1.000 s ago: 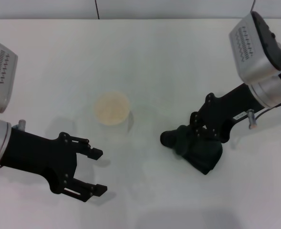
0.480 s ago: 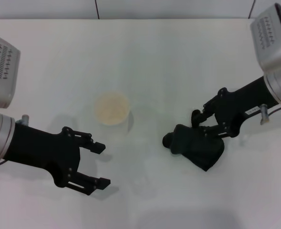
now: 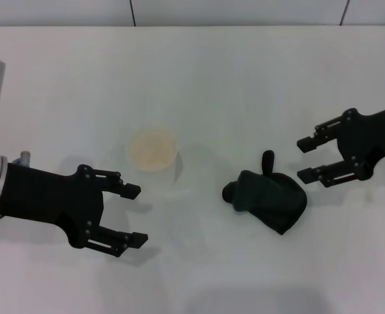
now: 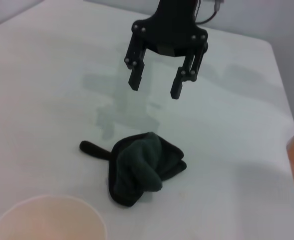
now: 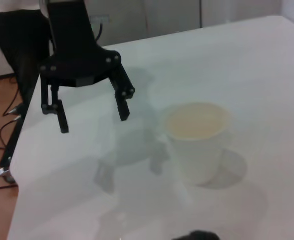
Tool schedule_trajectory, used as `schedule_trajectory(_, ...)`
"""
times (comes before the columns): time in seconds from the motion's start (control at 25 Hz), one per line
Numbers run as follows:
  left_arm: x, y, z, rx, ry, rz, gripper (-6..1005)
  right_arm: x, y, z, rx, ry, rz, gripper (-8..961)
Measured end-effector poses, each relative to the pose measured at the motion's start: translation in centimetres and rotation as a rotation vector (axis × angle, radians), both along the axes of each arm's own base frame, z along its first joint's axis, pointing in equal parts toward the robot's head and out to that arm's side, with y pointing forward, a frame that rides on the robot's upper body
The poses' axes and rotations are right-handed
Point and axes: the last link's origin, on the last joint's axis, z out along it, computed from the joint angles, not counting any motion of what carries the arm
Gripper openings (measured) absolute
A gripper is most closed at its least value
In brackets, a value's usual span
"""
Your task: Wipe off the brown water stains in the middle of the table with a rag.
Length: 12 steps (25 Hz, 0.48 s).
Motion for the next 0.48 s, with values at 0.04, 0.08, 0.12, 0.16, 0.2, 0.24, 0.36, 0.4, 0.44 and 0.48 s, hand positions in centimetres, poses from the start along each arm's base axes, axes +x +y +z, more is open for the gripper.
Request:
schedule_trajectory(0.04,-0.01,0.0,0.03,0.001,-0.002,-0.001,832,0.23,-0.11,0.05,0.002,-0.001,-0.002,543)
schedule_trajectory(0.08,-0.03,-0.02,0.06,0.001,-0.004,-0.002,832,0.48,-0.22,0.12,0.005,-0.002,-0.003,558)
schedule_trajectory(0.12,-0.03,-0.06,0.08,0.0,-0.006,-0.003,832,0.72,-0.34,0.18,0.007,-0.002,-0.004,574)
schedule_trajectory(0.16,-0.01,-0.07,0.11,0.0,-0.007,-0.004,832,0.83,-0.42,0.16,0.007,0.0,-0.005,573)
schedule_trajectory(0.2,0.02,-0.1,0.13,0.0,-0.009,-0.006,832,0.97,-0.5,0.14,0.007,0.002,-0.005,572)
schedule_trajectory(0.24,0.03,-0.15,0.14,-0.001,-0.011,-0.009,832,1.05,-0.56,0.1,0.008,0.004,-0.005,570)
schedule_trajectory(0.36,-0.02,-0.31,0.29,0.0,-0.022,-0.018,832,1.05,-0.68,-0.07,0.006,0.015,0.0,568)
schedule_trajectory(0.4,-0.07,-0.36,0.36,0.003,-0.027,-0.022,832,1.08,-0.71,-0.09,0.006,0.018,-0.001,568)
schedule_trajectory(0.44,-0.1,-0.41,0.44,0.007,-0.033,-0.026,832,1.1,-0.74,-0.14,0.005,0.022,-0.004,568)
schedule_trajectory(0.48,-0.15,-0.48,0.51,0.01,-0.038,-0.029,832,1.12,-0.74,-0.14,0.004,0.025,-0.006,569)
